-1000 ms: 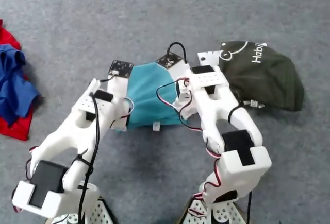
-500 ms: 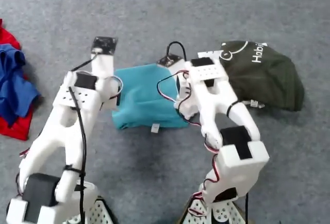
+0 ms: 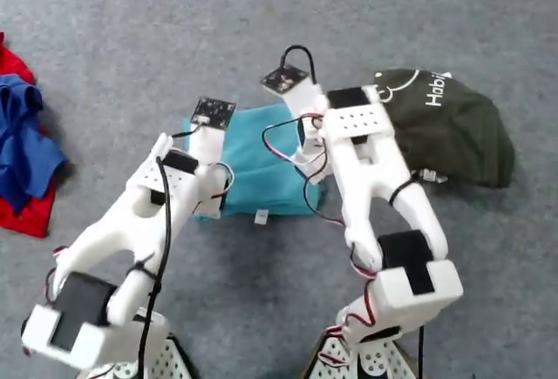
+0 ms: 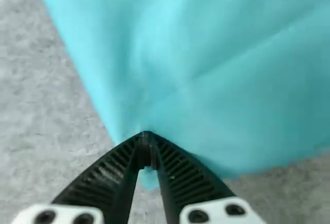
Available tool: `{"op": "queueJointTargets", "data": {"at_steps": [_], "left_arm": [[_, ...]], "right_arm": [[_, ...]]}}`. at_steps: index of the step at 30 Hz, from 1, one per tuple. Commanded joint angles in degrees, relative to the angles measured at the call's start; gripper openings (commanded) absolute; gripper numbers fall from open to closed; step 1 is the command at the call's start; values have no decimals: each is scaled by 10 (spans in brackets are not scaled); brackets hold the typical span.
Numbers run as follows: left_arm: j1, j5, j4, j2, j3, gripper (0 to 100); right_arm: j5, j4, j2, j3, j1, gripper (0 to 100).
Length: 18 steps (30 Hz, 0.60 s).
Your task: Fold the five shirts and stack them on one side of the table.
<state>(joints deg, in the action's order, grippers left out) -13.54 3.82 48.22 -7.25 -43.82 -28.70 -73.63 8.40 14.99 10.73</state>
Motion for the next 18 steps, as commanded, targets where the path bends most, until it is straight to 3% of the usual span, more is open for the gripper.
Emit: {"op": "queueJointTargets", "data": {"at_steps": [1, 11, 18], "left_arm": [[-4, 7, -20, 35, 7, 29], [-2, 2, -10, 43, 29, 29], [-2, 2, 151, 43, 146, 29]], "right_arm": [[4, 31, 27, 15, -7, 15], [-2, 33, 109, -27, -77, 15], [2, -73, 59, -112, -37, 15]]}}
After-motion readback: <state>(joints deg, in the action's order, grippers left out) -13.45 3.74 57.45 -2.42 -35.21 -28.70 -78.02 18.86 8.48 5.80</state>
